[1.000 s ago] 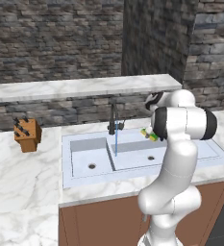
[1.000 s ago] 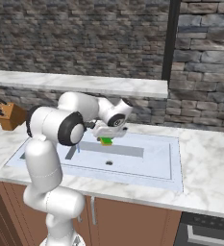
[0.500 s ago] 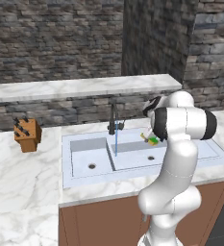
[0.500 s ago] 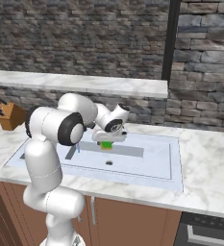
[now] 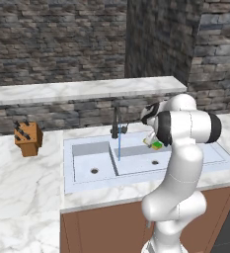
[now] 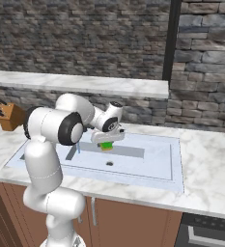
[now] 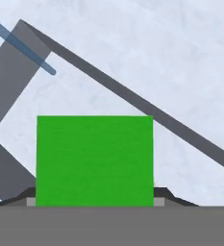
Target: Soak the sponge with water for a few seconds and then drop it inside the sink.
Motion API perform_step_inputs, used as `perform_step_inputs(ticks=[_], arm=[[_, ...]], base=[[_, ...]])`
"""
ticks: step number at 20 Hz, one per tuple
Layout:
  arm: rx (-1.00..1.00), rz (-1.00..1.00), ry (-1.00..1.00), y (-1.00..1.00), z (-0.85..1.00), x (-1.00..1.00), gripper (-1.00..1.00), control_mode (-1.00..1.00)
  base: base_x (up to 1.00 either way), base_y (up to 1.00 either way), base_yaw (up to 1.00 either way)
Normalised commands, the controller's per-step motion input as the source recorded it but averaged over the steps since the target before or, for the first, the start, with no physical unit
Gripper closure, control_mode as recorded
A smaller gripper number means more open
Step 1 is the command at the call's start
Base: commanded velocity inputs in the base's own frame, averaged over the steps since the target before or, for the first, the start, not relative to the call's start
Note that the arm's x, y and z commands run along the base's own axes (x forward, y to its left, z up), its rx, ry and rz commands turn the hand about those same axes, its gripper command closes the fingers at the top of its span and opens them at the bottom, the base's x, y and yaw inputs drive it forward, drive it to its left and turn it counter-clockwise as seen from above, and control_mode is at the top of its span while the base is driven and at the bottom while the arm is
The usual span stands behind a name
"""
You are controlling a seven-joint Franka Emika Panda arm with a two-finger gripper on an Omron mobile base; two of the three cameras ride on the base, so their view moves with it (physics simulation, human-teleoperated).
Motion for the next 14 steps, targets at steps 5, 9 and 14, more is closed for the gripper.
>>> perform_step_inputs(ticks=[5,9,14], arm=[[0.00,0.13,0.00,-0.04,-0.02,0.00,1.00,-1.00],[0.00,0.17,0.00,-0.01,-0.13,0.00,1.00,-1.00],[0.00,0.18,0.00,-0.01,-0.12,0.00,1.00,-1.00]], base=[[0.00,0.00,0.00],[0.00,0.00,0.00],[0.00,0.00,0.00]])
